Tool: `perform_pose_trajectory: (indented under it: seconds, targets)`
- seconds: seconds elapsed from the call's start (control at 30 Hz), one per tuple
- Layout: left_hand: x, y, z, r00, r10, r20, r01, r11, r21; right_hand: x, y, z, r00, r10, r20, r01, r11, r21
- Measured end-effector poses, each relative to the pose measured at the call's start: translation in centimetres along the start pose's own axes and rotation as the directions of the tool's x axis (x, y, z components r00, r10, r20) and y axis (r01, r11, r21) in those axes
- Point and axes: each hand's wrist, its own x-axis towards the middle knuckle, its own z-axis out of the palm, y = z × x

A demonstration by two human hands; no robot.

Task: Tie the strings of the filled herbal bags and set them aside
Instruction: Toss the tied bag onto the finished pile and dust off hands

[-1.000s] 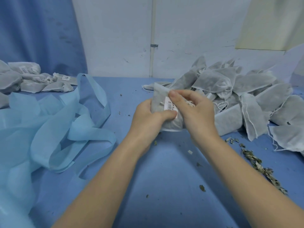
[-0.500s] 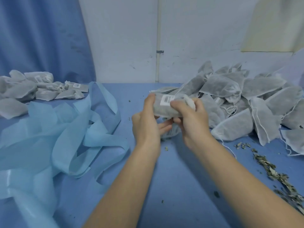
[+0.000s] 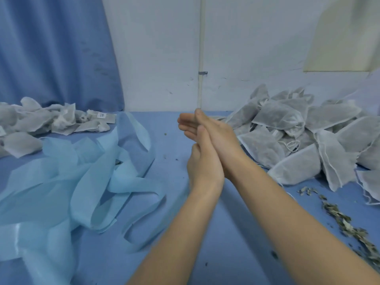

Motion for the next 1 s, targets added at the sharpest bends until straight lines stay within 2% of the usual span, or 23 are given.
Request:
perform_pose_trajectory:
  seconds: [0.1, 0.2, 0.3, 0.37, 0.43, 0.5, 0.53, 0.63, 0.7, 0.77, 0.8, 0.83, 0.9, 1.0]
  targets:
    - [-1.1, -0.8, 2.3, 0.997, -0.056, 0.055, 0.045, 0.982, 0.182, -1.4, -1.0, -2.9, 0.994, -0.007, -0.110, 0.001, 0.998, -0.057]
    - [-2.4, -1.3, 4.8, 0.985, -0.076, 0.153, 0.053, 0.987, 0.151, -2.8, -1.4, -6.4, 0.975, -0.056, -0.215, 0.030, 0.992, -0.123]
    - [-2.7, -2.3, 6.6, 0.971, -0.050, 0.234, -0.014, 0.964, 0.265, -4.0, -1.5, -9.5, 0.959, -0.098, -0.266, 0.036, 0.973, -0.226]
    - [-2.6, -3.2, 7.7, 0.957, 0.030, 0.289, -0.156, 0.893, 0.422, -4.5, -1.4, -11.3, 0.947, -0.098, -0.307, 0.026, 0.973, -0.229]
    - [-2.3, -4.0, 8.7, 0.923, 0.108, 0.370, -0.316, 0.761, 0.566, -4.9, -1.1, -12.8, 0.925, -0.107, -0.366, 0.013, 0.968, -0.251]
    - [-2.0, -4.6, 9.7, 0.900, 0.098, 0.425, -0.382, 0.650, 0.657, -5.3, -0.6, -14.1, 0.890, -0.149, -0.432, -0.015, 0.936, -0.353]
    - [-1.8, -4.8, 10.0, 0.898, 0.072, 0.433, -0.378, 0.630, 0.679, -5.5, -0.4, -14.6, 0.874, -0.174, -0.454, -0.030, 0.912, -0.408]
    - [-1.5, -5.2, 10.4, 0.891, 0.034, 0.453, -0.365, 0.649, 0.668, -6.3, 0.0, -15.9, 0.847, -0.224, -0.482, -0.103, 0.821, -0.562]
    - [-1.4, -5.4, 10.3, 0.893, 0.071, 0.445, -0.369, 0.681, 0.632, -6.7, 0.1, -16.5, 0.860, -0.203, -0.469, -0.213, 0.691, -0.691]
    - [-1.4, -5.6, 10.2, 0.918, 0.140, 0.371, -0.343, 0.750, 0.566, -7.2, 0.4, -16.9, 0.868, -0.163, -0.468, -0.308, 0.562, -0.768]
    - [-1.4, -5.4, 10.0, 0.929, 0.159, 0.333, -0.321, 0.792, 0.519, -7.4, 0.5, -16.9, 0.866, -0.157, -0.475, -0.324, 0.548, -0.771]
    - [-1.6, -5.2, 10.0, 0.939, 0.165, 0.303, -0.296, 0.835, 0.463, -7.4, 0.5, -16.9, 0.862, -0.156, -0.482, -0.319, 0.571, -0.756]
    - [-2.0, -4.7, 9.7, 0.940, 0.169, 0.295, -0.273, 0.892, 0.360, -7.6, 0.2, -16.5, 0.857, -0.126, -0.499, -0.271, 0.714, -0.645]
    - [-3.1, -3.1, 8.8, 0.902, 0.233, 0.364, -0.331, 0.913, 0.238, -7.7, -0.7, -16.1, 0.881, 0.001, -0.473, -0.188, 0.918, -0.348]
